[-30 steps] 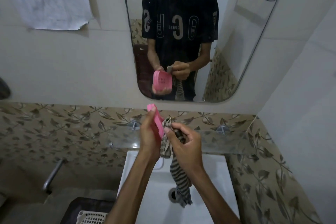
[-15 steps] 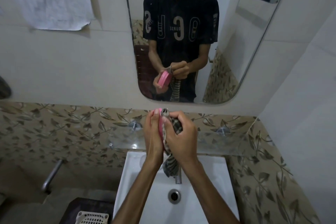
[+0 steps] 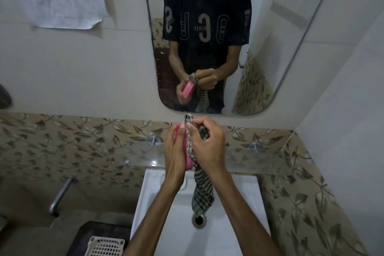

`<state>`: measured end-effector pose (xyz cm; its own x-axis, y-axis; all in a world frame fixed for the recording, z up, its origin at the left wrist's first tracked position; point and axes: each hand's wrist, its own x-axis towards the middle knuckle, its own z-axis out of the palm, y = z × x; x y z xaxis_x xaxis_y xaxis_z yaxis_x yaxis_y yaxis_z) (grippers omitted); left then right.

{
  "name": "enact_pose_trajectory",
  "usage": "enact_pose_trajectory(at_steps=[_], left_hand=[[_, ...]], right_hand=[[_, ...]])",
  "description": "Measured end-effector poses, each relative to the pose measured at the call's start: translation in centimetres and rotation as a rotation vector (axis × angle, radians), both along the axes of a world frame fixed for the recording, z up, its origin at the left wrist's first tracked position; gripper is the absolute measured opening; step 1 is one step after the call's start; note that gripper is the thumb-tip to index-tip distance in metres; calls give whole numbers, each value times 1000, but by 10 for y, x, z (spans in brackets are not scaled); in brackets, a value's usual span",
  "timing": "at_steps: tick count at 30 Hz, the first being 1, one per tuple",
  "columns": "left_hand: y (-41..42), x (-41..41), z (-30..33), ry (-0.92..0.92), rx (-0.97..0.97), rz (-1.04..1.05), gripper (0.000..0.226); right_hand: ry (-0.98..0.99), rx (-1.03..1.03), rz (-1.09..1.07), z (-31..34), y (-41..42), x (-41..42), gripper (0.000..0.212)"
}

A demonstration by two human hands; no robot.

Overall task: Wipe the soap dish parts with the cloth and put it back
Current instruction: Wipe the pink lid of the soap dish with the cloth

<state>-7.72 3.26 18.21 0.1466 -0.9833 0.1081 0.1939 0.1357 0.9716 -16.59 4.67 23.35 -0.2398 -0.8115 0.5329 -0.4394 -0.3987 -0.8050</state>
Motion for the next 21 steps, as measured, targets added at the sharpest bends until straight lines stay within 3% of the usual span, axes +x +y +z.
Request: enact_pose_trajectory(at_steps=[3, 5, 8, 12, 17, 21], left_hand=[[-3, 7, -3, 21, 38, 10, 56], [-5, 13, -2, 13, 40, 10, 46], [-5, 11, 2, -38, 17, -69, 36], [-2, 7, 10, 55, 37, -148, 47], [1, 22, 7, -91, -34, -315, 52], [-2, 39, 9, -297, -33, -454, 64]], right_hand=[[54, 13, 39, -18, 17, 5, 4], [59, 27, 67, -29, 29, 8, 3], [-67, 50, 88, -17, 15, 5, 6], [-159, 127, 89, 8, -15, -4, 6], [-413, 427, 237, 2, -19, -21, 7], [-506, 502, 341, -2, -9, -26, 10]])
